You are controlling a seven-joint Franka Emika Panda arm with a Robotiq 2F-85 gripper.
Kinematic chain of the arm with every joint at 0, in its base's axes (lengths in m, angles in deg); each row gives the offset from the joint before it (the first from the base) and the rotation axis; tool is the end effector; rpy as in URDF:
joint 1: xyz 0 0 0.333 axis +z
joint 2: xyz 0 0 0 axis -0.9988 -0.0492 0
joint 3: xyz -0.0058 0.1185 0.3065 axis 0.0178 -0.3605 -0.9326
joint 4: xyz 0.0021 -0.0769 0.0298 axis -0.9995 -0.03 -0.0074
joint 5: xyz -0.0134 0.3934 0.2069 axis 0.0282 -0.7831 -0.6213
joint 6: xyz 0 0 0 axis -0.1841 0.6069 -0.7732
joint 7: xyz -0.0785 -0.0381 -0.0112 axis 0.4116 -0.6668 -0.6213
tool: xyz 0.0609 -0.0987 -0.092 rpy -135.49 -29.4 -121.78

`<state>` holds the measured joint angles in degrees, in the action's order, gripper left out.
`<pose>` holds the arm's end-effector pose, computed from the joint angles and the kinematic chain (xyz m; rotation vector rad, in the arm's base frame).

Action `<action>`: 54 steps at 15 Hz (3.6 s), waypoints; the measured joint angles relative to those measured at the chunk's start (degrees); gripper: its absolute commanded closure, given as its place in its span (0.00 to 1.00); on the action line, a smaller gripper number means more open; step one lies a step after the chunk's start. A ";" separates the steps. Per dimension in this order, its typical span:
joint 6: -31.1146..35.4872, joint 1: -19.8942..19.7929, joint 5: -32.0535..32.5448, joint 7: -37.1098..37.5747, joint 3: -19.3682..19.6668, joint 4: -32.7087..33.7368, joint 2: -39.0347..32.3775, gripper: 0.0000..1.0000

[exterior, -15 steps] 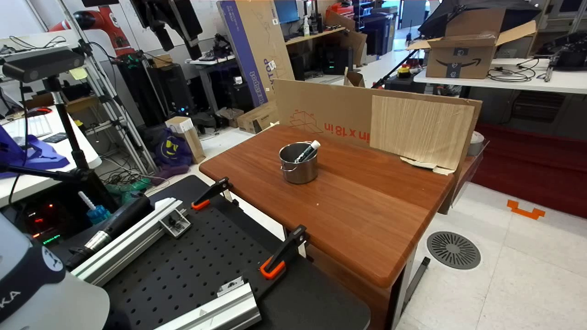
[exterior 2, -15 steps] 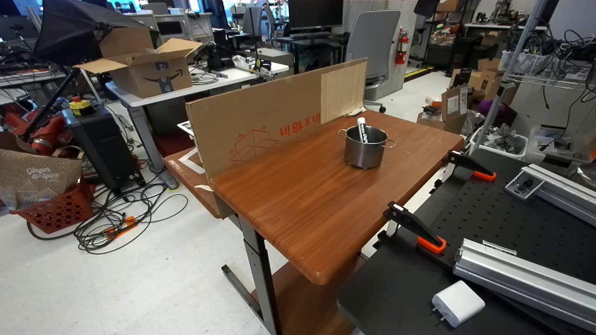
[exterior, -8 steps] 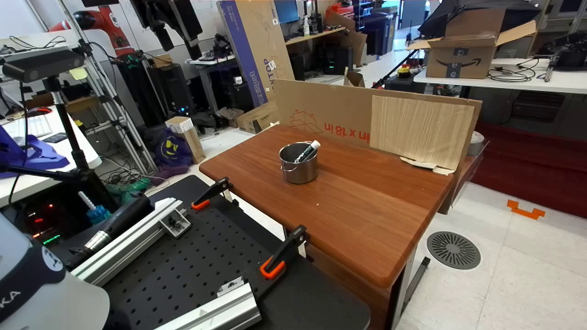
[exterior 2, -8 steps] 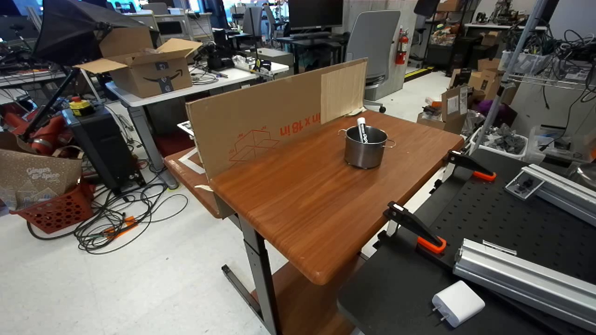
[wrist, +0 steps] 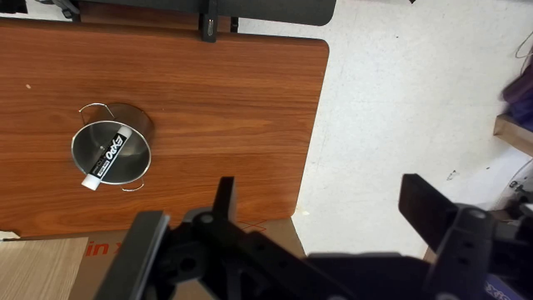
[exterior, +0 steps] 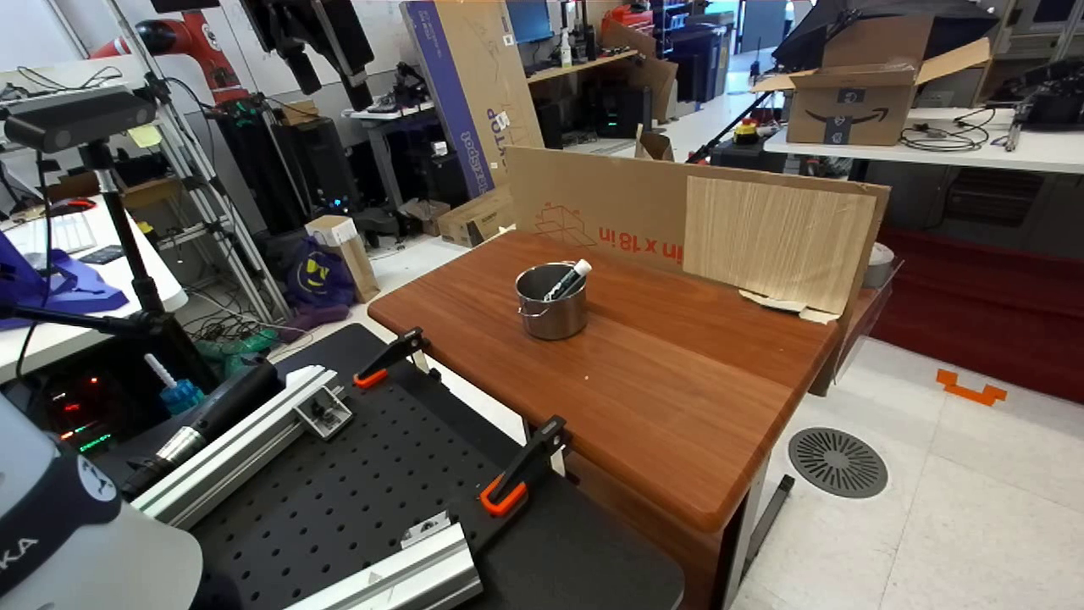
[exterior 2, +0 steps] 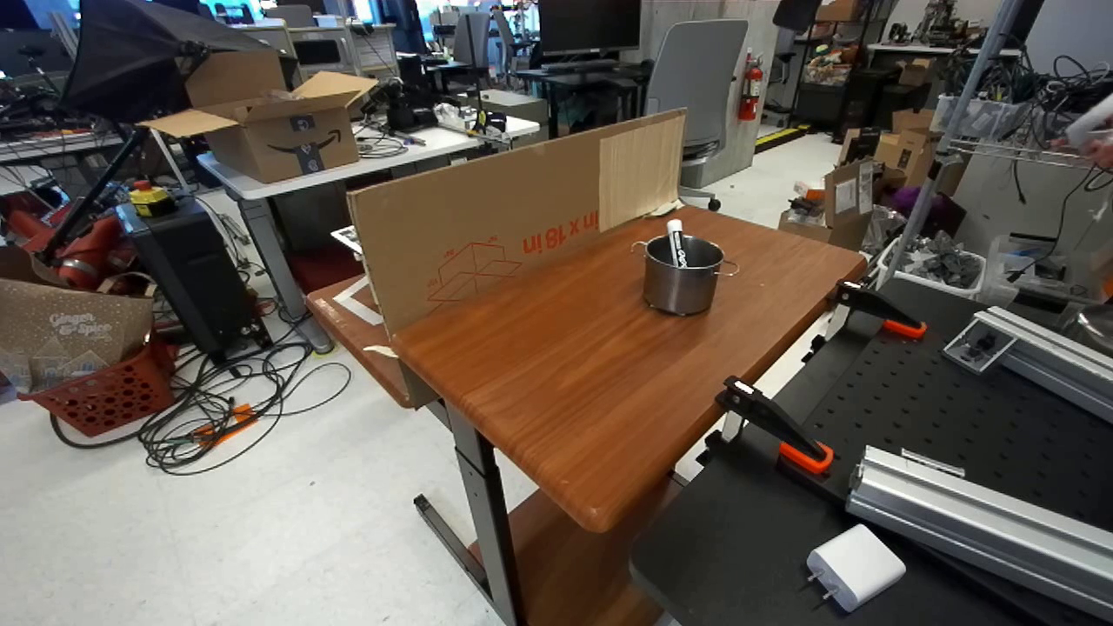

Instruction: Remove the marker from the pot and place it on the table

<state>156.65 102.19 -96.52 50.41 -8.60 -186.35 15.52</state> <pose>0.3808 0.1641 0.3814 -2.9143 -0.2395 -0.3146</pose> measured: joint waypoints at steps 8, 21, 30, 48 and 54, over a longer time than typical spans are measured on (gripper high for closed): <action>0.00 0.00 0.00 0.00 0.00 0.00 0.00 0.00; 0.00 0.00 0.00 0.00 0.00 0.00 0.00 0.00; 0.00 0.00 0.00 0.00 0.00 0.00 0.00 0.00; 5.47 -4.80 0.03 0.58 3.75 -2.71 -6.41 0.00; 13.55 -7.55 0.00 0.57 7.66 0.09 -17.38 0.00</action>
<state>170.20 94.64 -96.52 50.98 -0.94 -186.26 -1.87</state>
